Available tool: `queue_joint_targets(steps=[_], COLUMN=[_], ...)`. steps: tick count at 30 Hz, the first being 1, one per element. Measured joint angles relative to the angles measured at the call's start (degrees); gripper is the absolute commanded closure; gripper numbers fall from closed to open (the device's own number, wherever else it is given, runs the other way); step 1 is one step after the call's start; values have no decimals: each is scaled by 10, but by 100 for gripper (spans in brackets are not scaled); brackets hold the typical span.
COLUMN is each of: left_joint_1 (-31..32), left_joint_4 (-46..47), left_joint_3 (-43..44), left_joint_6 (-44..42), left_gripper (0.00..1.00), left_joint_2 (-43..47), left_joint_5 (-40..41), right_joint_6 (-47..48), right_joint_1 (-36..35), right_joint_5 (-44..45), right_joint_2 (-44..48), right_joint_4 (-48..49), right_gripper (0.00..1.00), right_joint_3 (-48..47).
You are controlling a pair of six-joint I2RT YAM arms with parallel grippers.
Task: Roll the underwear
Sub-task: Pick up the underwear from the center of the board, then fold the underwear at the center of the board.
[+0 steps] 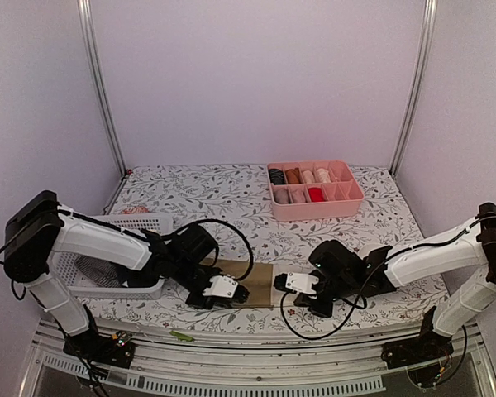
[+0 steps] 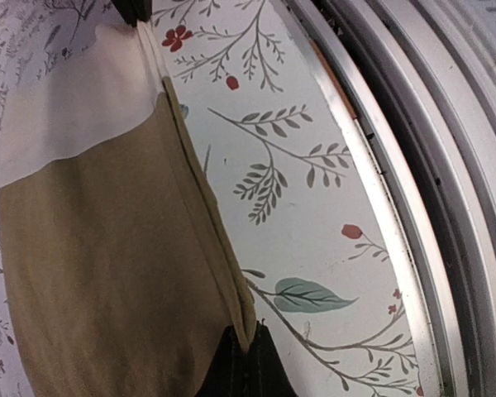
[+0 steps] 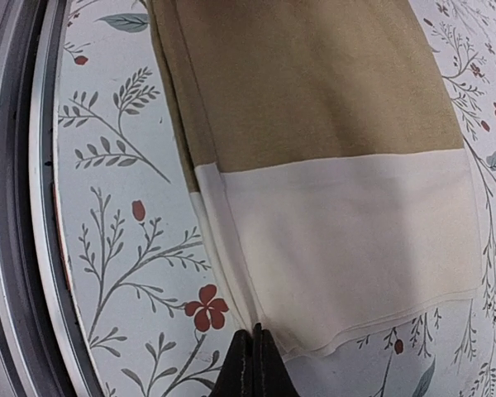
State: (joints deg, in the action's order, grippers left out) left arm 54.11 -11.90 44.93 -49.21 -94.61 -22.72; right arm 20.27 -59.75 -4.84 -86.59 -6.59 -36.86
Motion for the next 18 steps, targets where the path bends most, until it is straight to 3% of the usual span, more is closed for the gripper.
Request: queue_joint_targets(steps=[9,18], left_joint_1=[-52,-109], left_joint_4=[-63,-107], left_joint_3=[76,159], left_joint_6=[-6,-41], left_gripper=[100,100], left_joint_2=[-2,-70], left_joint_5=[-58,-77], right_joint_6=[0,9], right_joint_1=[9,59], right_joint_5=[9,28], right_joint_2=[17,9], right_joint_4=[-23,-30], right_gripper=[100,100], right_joint_3=[-22,-60])
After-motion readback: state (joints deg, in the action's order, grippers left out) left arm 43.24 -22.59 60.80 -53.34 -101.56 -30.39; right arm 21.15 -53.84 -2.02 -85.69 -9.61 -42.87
